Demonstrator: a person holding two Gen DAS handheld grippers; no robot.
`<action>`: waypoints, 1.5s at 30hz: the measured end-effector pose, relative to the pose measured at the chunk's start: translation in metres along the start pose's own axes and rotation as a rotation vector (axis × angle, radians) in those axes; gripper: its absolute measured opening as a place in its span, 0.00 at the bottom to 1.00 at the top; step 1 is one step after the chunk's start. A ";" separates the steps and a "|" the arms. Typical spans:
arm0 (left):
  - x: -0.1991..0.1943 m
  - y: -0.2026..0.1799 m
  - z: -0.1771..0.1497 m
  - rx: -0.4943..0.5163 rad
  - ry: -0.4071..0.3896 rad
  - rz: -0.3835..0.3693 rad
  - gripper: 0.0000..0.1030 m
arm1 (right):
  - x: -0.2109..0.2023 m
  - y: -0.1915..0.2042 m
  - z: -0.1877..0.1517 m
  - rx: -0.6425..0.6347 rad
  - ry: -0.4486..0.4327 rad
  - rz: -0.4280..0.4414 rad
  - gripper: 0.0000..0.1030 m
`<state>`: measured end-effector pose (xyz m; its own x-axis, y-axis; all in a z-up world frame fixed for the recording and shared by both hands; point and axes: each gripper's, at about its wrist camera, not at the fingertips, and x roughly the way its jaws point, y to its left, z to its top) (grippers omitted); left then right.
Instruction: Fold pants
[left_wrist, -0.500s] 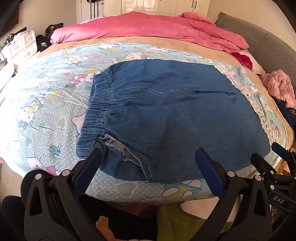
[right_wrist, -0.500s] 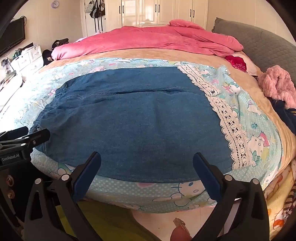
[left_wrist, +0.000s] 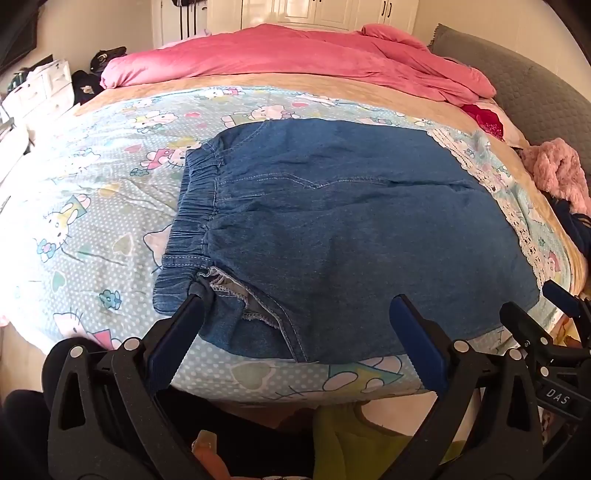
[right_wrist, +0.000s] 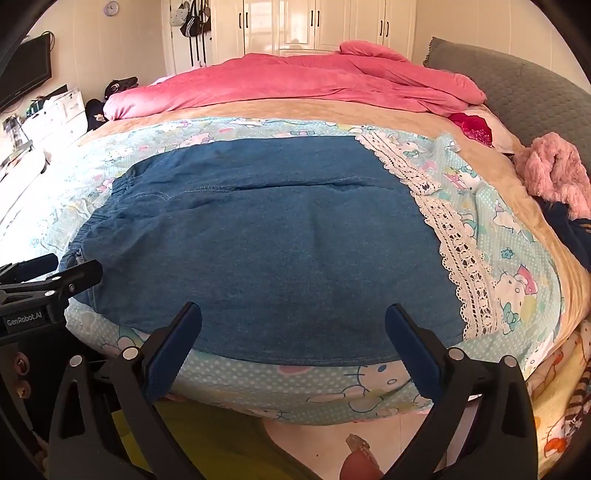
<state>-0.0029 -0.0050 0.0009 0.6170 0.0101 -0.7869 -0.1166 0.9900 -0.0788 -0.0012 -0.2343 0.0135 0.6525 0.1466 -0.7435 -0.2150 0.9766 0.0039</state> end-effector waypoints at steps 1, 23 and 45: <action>-0.001 0.000 0.001 -0.001 -0.003 0.000 0.92 | 0.000 0.000 0.001 0.001 -0.002 0.001 0.96; -0.006 0.004 0.002 -0.024 -0.022 -0.006 0.92 | -0.002 0.006 0.002 0.012 -0.002 0.008 0.96; -0.009 0.009 0.002 -0.021 -0.041 0.004 0.92 | 0.000 0.008 0.000 -0.008 0.004 0.003 0.96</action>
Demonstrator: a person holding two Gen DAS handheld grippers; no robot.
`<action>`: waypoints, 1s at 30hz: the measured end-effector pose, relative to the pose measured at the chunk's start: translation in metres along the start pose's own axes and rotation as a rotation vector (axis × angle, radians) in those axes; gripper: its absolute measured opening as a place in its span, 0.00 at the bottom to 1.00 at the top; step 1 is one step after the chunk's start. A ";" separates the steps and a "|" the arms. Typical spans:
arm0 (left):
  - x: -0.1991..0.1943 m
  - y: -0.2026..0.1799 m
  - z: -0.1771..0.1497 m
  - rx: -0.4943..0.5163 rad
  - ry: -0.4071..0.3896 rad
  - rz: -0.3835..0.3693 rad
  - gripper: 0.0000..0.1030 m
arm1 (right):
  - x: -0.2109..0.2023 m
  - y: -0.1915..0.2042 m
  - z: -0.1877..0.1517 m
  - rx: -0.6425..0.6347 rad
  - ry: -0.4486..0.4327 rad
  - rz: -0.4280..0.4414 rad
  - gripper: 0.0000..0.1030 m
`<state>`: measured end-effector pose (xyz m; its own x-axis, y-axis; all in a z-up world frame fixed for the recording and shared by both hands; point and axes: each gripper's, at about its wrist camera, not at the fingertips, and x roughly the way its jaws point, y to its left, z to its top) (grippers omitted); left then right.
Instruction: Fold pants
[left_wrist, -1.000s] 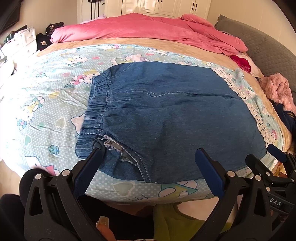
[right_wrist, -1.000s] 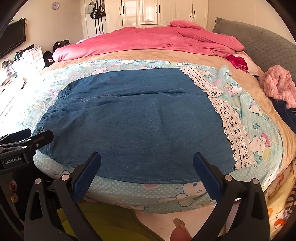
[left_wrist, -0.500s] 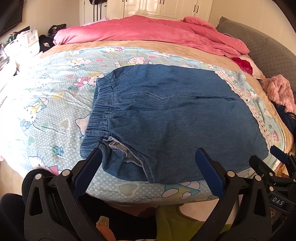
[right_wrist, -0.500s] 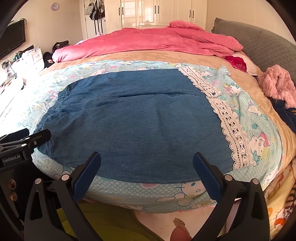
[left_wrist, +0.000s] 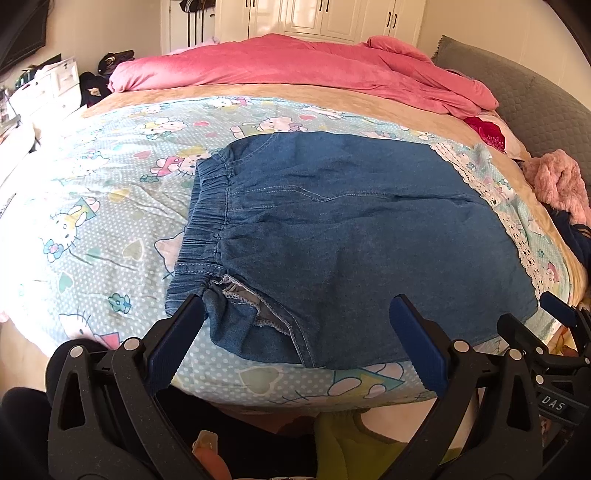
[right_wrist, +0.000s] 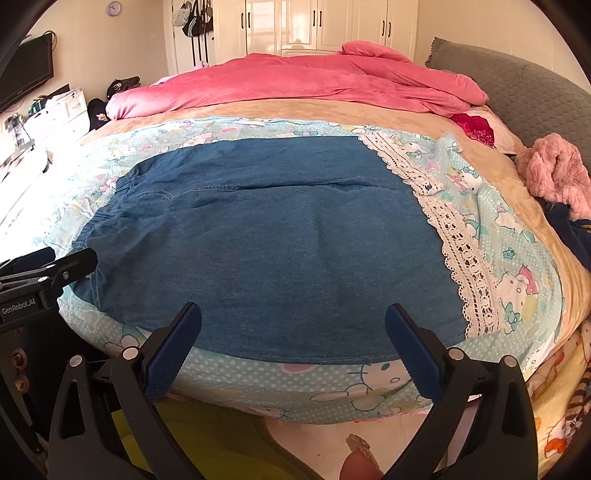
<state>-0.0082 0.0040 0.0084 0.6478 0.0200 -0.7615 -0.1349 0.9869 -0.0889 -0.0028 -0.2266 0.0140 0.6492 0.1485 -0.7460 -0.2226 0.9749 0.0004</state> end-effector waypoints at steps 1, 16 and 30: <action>0.000 0.000 0.000 -0.001 0.000 0.001 0.92 | 0.000 0.000 0.000 -0.002 0.001 0.000 0.96; 0.012 0.006 0.008 -0.013 0.022 0.011 0.92 | 0.009 0.005 0.018 -0.016 -0.008 0.022 0.96; 0.047 0.023 0.056 -0.037 0.068 0.023 0.92 | 0.043 -0.001 0.081 -0.034 0.005 0.089 0.96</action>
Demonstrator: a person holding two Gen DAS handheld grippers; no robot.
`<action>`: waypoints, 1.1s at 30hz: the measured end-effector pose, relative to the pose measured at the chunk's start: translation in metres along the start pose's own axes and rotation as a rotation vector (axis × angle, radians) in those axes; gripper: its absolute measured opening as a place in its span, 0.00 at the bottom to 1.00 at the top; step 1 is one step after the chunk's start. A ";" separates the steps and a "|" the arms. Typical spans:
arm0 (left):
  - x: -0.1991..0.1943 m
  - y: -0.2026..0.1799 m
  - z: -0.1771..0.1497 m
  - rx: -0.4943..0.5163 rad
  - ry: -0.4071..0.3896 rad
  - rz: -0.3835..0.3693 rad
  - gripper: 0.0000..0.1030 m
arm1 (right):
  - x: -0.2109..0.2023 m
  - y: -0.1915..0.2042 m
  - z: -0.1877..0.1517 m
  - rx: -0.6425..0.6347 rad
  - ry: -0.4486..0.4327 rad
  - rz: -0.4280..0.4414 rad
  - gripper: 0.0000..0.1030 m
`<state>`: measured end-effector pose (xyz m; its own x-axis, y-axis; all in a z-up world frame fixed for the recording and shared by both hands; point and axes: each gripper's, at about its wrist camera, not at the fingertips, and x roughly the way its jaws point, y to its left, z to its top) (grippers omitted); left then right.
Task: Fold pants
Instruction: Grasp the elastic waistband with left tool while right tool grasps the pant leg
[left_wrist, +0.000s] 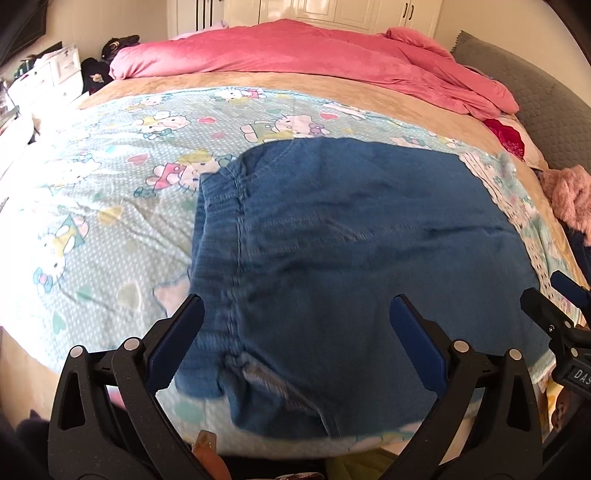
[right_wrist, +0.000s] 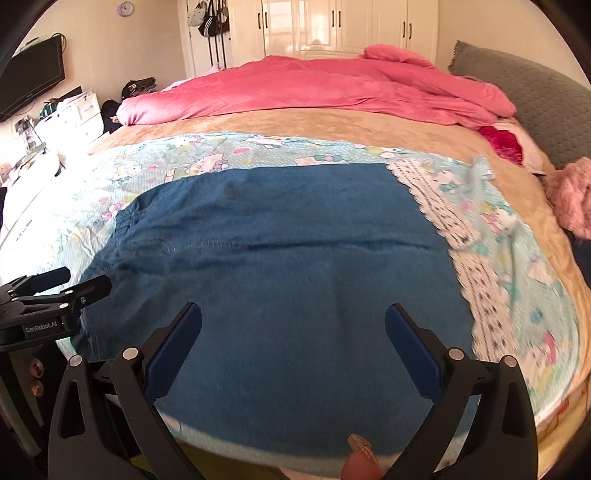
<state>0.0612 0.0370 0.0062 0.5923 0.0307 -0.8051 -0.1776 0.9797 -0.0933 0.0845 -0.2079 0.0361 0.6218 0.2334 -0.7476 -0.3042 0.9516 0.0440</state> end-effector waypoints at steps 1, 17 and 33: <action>0.003 0.002 0.005 0.000 0.002 0.006 0.92 | 0.005 0.001 0.006 -0.010 0.003 0.003 0.96; 0.078 0.069 0.086 -0.043 0.103 0.054 0.92 | 0.128 0.021 0.121 -0.175 0.094 0.070 0.96; 0.115 0.066 0.109 0.087 0.099 0.022 0.27 | 0.226 0.062 0.168 -0.414 0.190 0.107 0.96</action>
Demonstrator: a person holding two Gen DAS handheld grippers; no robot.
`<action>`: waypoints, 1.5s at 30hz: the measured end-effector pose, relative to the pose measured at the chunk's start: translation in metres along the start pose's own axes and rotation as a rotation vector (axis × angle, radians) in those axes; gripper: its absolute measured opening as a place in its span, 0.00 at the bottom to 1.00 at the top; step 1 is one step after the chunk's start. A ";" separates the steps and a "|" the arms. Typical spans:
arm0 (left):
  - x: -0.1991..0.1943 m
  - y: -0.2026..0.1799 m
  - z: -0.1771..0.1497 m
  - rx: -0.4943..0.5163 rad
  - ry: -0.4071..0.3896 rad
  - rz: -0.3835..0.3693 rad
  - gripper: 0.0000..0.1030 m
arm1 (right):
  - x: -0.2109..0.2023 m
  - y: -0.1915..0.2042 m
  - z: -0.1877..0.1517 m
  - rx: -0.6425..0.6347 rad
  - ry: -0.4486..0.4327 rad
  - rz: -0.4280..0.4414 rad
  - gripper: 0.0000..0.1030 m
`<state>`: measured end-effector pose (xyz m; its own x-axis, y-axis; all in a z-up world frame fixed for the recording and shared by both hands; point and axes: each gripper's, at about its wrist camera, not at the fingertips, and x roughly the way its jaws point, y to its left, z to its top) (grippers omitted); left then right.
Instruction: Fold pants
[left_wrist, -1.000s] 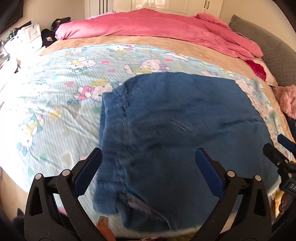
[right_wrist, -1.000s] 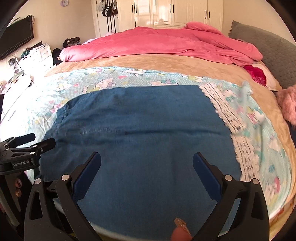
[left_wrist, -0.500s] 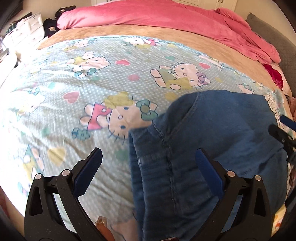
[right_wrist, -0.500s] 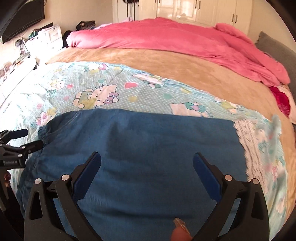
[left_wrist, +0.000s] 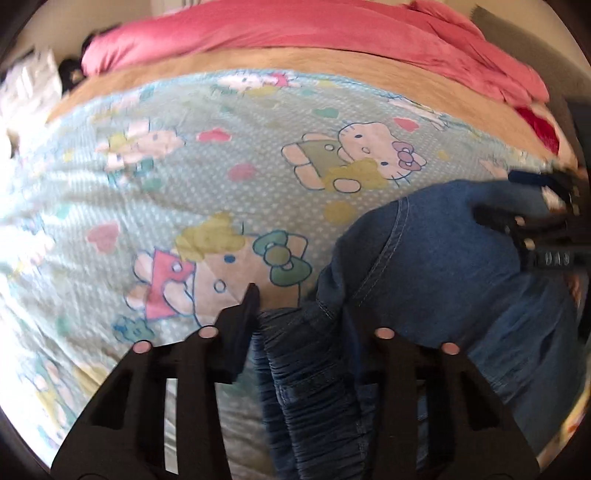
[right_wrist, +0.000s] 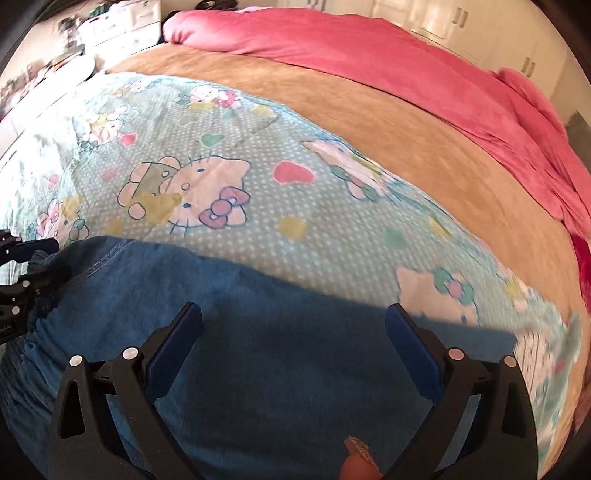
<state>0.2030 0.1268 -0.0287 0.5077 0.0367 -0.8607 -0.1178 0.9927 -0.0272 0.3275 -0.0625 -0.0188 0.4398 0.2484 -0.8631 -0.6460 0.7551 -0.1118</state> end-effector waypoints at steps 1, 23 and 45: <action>-0.002 -0.001 0.001 0.008 -0.011 -0.006 0.27 | 0.003 0.002 0.003 -0.028 0.006 0.011 0.96; -0.072 -0.002 -0.021 0.042 -0.162 -0.197 0.25 | -0.093 -0.004 -0.064 0.101 -0.181 0.300 0.02; -0.127 -0.018 -0.137 0.170 -0.080 -0.290 0.28 | -0.191 0.082 -0.233 0.158 -0.148 0.406 0.02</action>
<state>0.0238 0.0886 0.0120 0.5651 -0.2476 -0.7870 0.1815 0.9678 -0.1742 0.0448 -0.1894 0.0223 0.2623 0.6184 -0.7408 -0.6863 0.6593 0.3073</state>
